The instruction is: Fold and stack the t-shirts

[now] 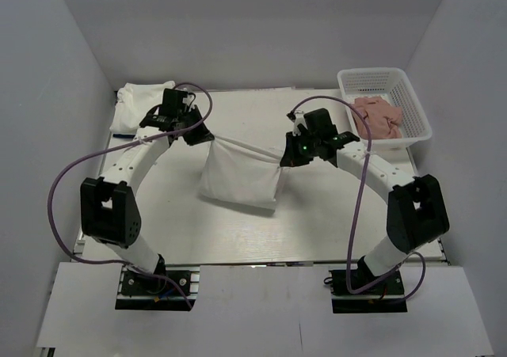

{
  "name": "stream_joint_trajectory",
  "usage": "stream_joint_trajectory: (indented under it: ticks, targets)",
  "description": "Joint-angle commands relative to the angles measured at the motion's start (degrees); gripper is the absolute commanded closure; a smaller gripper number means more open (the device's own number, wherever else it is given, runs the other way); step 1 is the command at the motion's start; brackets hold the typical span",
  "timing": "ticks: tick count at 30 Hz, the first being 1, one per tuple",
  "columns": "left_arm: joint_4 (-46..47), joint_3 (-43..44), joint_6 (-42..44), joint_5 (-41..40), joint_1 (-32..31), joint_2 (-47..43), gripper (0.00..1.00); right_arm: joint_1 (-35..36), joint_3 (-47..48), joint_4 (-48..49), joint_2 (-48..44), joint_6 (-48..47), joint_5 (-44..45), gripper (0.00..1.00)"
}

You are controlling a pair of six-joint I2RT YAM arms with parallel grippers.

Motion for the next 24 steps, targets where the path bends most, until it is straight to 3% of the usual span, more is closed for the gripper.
stream_joint_trajectory:
  ticks: [1, 9, 23, 24]
  targets:
    - [3.63, 3.60, 0.04, -3.75, 0.60, 3.95, 1.00, -1.75, 5.92, 3.15, 2.50, 0.06, -0.88, 1.00]
    - [2.31, 15.20, 0.04, -4.37, 1.13, 18.09, 1.00, -3.77, 17.97, -1.85, 16.30, -2.58, 1.41, 1.00]
    - [3.54, 22.77, 0.57, -4.89, 1.13, 29.81, 1.00, -6.06, 20.27, -2.82, 24.48, 0.58, 7.55, 1.00]
    - [3.55, 22.77, 0.57, -4.89, 1.13, 30.77, 0.96, -6.15, 20.36, -2.30, 24.74, 0.76, 7.91, 0.95]
